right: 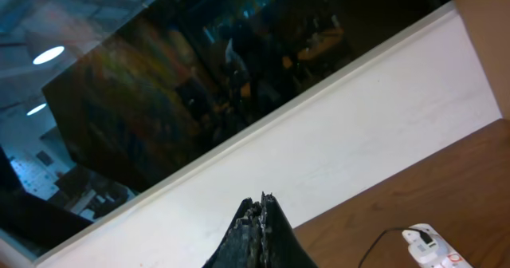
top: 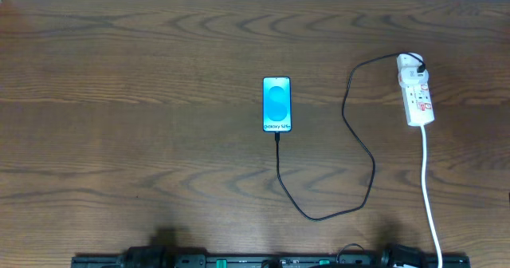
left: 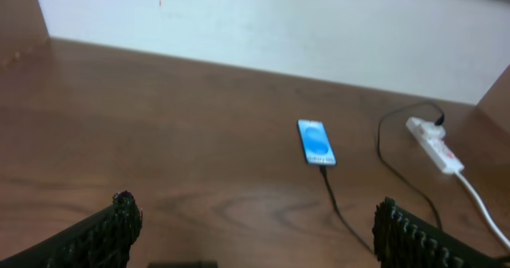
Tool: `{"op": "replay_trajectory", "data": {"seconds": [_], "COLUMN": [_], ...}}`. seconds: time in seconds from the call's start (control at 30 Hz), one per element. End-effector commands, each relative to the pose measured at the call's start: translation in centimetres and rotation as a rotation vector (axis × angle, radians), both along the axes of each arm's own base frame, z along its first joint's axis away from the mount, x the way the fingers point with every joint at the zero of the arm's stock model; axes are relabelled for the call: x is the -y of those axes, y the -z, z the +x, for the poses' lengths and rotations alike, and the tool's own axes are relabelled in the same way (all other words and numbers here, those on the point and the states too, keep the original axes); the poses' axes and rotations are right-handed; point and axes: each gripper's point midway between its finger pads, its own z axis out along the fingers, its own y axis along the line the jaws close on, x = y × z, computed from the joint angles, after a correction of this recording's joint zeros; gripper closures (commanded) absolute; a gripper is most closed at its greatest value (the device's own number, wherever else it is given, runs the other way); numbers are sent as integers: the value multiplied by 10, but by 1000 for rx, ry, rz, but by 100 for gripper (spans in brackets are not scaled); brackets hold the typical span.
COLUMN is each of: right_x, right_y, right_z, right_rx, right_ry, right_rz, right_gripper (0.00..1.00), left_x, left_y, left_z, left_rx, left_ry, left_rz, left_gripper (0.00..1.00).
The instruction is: Plug charger to phone and switch on socket
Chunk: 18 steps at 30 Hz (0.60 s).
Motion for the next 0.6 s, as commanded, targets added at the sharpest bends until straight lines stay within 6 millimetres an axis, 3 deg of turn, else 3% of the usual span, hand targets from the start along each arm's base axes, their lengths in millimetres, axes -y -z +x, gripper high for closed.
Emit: {"op": "replay_trajectory", "data": {"seconds": [0.0,0.17,0.47,0.57], "right_x": [-4,-10,2,2], "right_y": [-1,-1,-5,-4], "right_z": [-1,-2,-3,-3], "right_rx": [3,5,19,18], "right_ry": [-22,-69,-3,1], "right_rz": [-18,-35,-30,-30], "right_gripper": [99,99,98,98], "left_x": [-1,0,2,-9], "left_y": [6,15,12,1], "left_z": [-9,-29,-29,-22], "left_rx": [17,35,48,91], "left_ry": [-9,-9,5,-59], "left_rz": [12,13,7,21], "left_gripper": [6,6,5,6]}}
